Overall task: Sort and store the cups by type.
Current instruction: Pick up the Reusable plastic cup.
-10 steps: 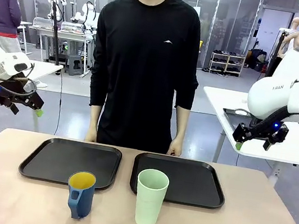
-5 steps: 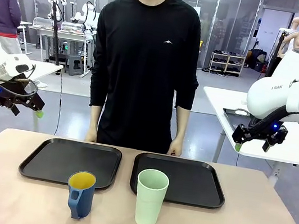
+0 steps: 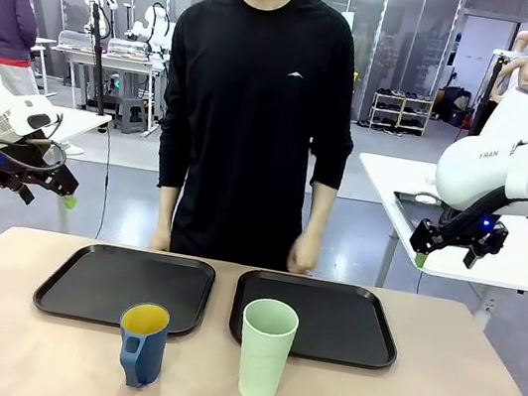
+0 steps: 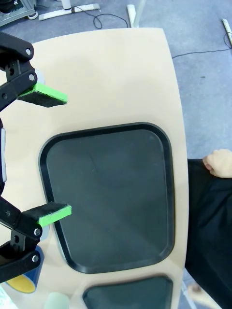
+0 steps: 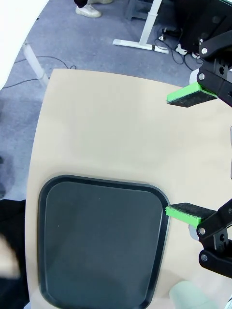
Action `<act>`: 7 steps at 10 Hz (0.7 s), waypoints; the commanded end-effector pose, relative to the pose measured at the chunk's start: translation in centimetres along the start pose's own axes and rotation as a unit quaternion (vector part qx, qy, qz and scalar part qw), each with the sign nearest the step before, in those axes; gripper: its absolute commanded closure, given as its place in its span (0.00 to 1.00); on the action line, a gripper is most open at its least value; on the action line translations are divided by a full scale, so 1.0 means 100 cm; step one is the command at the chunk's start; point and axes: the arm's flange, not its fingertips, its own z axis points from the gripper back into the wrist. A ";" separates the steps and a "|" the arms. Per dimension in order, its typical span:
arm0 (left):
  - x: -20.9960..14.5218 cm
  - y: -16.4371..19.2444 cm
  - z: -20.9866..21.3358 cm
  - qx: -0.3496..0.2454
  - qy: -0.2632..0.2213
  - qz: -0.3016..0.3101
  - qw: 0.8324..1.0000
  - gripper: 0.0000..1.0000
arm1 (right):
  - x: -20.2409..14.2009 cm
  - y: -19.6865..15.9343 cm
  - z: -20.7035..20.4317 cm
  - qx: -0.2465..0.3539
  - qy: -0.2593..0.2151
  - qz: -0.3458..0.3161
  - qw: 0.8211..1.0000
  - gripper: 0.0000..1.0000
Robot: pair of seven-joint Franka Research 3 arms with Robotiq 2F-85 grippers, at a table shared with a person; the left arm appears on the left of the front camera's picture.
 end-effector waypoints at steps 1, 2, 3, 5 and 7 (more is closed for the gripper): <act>0.000 0.001 0.002 -0.001 -0.004 0.001 1.000 0.00 | 0.000 0.000 0.002 -0.002 -0.005 0.002 1.000 0.00; 0.000 0.001 0.002 -0.001 -0.004 0.001 1.000 0.00 | 0.000 0.000 0.002 -0.002 -0.005 0.002 1.000 0.00; 0.000 0.001 0.002 -0.001 -0.004 0.001 1.000 0.00 | 0.000 0.000 0.002 -0.002 -0.005 0.002 1.000 0.00; 0.000 0.001 0.002 -0.001 -0.004 0.001 1.000 0.00 | 0.000 0.000 0.002 -0.002 -0.005 0.002 1.000 0.00; 0.000 0.001 0.002 -0.001 -0.004 0.001 1.000 0.00 | 0.000 0.000 0.002 -0.002 -0.005 0.002 1.000 0.00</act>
